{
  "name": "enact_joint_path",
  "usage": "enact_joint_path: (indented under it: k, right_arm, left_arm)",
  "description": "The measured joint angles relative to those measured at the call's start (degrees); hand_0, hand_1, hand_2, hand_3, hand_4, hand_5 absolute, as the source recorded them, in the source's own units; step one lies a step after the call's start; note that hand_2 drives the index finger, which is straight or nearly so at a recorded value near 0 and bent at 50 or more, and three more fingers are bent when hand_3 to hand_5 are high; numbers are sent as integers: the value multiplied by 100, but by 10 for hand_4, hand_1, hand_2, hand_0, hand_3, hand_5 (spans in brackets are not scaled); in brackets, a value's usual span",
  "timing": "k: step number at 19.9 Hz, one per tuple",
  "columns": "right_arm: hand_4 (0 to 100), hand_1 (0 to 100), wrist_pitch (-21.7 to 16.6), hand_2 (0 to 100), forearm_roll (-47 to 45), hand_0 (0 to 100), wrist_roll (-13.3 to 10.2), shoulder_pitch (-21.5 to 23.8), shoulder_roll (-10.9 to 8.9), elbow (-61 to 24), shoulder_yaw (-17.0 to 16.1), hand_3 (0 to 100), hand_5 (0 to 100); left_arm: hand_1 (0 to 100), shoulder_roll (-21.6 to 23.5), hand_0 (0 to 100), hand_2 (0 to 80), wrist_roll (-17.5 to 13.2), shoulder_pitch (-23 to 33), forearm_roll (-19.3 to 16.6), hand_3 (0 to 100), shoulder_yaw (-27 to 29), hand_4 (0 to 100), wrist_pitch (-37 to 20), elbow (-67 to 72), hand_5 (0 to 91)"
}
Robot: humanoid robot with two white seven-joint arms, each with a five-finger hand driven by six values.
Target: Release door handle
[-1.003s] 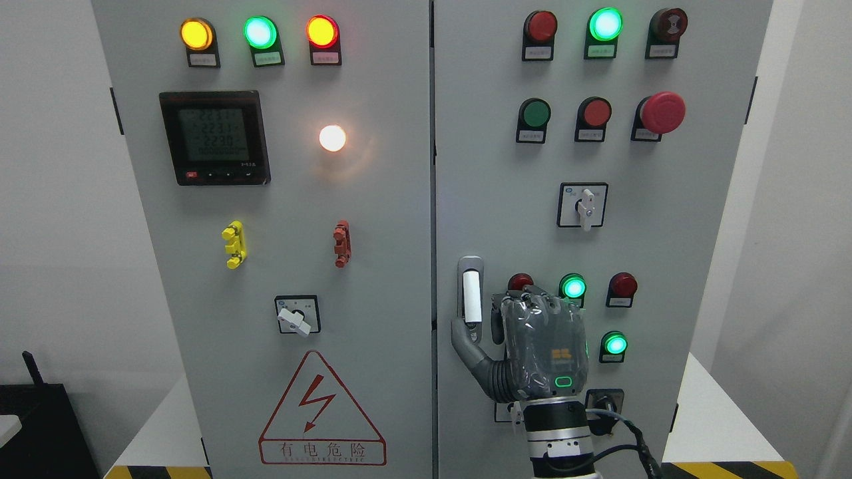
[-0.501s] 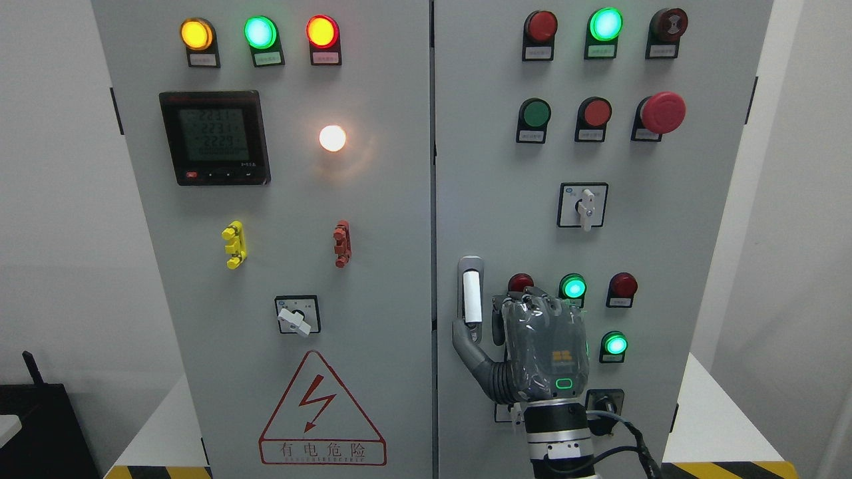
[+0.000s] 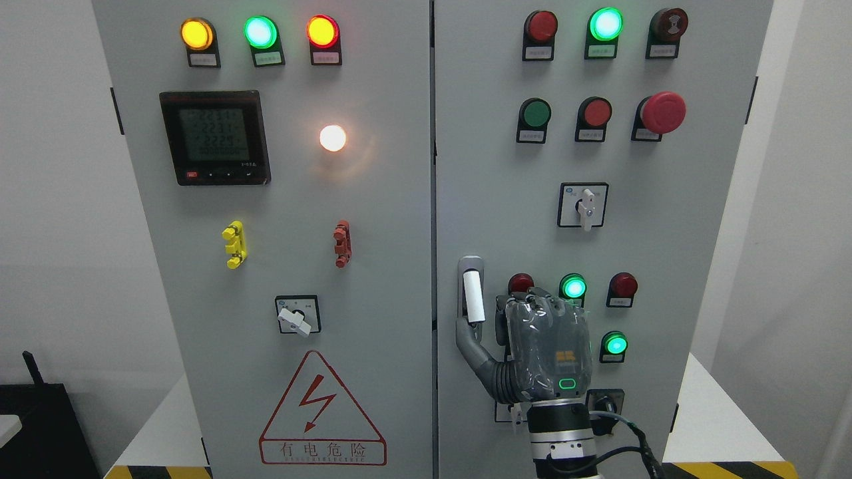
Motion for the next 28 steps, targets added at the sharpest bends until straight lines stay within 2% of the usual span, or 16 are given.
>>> enact_joint_path:
  k: [28]
  right_arm:
    - [876, 488, -1, 953, -6, 439, -159, 22, -36, -173, -204, 1000, 969]
  left_arm:
    - [389, 1, 120, 0, 0, 2, 0, 0, 0, 0, 0, 0, 0]
